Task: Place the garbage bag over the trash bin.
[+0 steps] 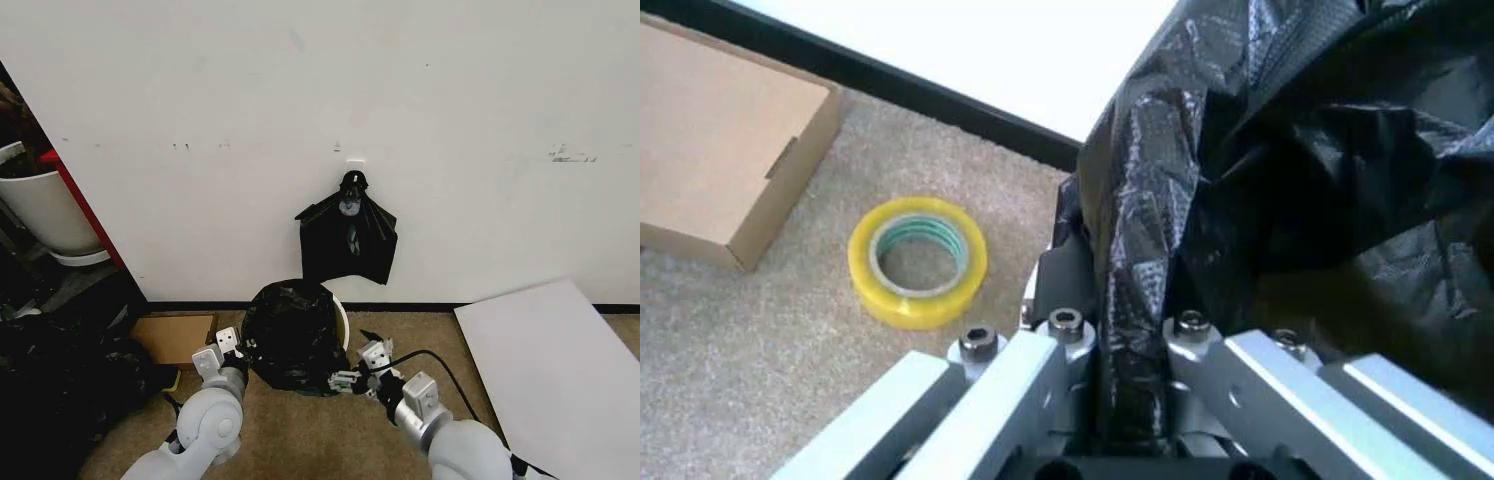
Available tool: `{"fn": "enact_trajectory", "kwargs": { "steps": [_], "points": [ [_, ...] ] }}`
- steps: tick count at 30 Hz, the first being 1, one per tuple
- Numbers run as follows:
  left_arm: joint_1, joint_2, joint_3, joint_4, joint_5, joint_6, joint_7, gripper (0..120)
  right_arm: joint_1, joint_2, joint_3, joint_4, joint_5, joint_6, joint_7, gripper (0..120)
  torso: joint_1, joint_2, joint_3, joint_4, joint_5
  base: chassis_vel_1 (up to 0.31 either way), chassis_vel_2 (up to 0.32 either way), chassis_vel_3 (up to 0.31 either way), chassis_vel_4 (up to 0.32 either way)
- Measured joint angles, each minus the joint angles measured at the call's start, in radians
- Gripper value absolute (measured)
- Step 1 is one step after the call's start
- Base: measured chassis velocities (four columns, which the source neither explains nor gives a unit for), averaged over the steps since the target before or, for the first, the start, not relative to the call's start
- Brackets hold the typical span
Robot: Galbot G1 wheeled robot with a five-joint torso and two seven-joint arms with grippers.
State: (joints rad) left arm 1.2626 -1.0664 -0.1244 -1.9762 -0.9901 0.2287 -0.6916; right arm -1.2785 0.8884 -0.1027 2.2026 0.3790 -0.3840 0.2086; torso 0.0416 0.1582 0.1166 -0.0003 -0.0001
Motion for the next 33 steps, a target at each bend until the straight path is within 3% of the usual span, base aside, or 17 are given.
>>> {"fn": "enact_trajectory", "kwargs": {
  "steps": [2,4,17,26,33],
  "points": [
    [0.004,-0.003,0.002,-0.006,0.003,0.000,0.000,0,0.014,0.013,-0.014,-0.025,-0.022,-0.005,-0.011,86,0.000,0.000,0.000,0.0000,0.0000,0.000,0.000,0.000,0.000],
    [0.005,-0.003,0.002,-0.007,0.003,0.000,0.000,0,0.015,0.014,-0.016,-0.027,-0.024,-0.005,-0.012,86,0.000,0.000,0.000,0.0000,0.0000,0.000,0.000,0.000,0.000],
    [0.018,-0.006,0.004,-0.021,0.010,0.002,0.001,0,0.028,0.032,-0.035,-0.081,-0.084,-0.014,-0.006,30,0.000,0.000,0.000,0.0000,0.0000,0.000,0.000,0.000,0.000],
    [0.019,-0.005,0.005,-0.020,0.012,0.002,0.003,0,0.025,0.031,-0.039,-0.081,-0.086,-0.006,-0.006,1,0.000,0.000,0.000,0.0000,0.0001,0.000,0.000,0.000,0.000],
    [0.025,0.001,0.004,-0.013,0.031,0.001,0.017,0,0.024,0.041,-0.030,-0.081,-0.071,0.035,0.012,0,0.000,0.000,0.000,0.0000,0.0000,0.000,0.000,0.000,0.000]
  ]
}}
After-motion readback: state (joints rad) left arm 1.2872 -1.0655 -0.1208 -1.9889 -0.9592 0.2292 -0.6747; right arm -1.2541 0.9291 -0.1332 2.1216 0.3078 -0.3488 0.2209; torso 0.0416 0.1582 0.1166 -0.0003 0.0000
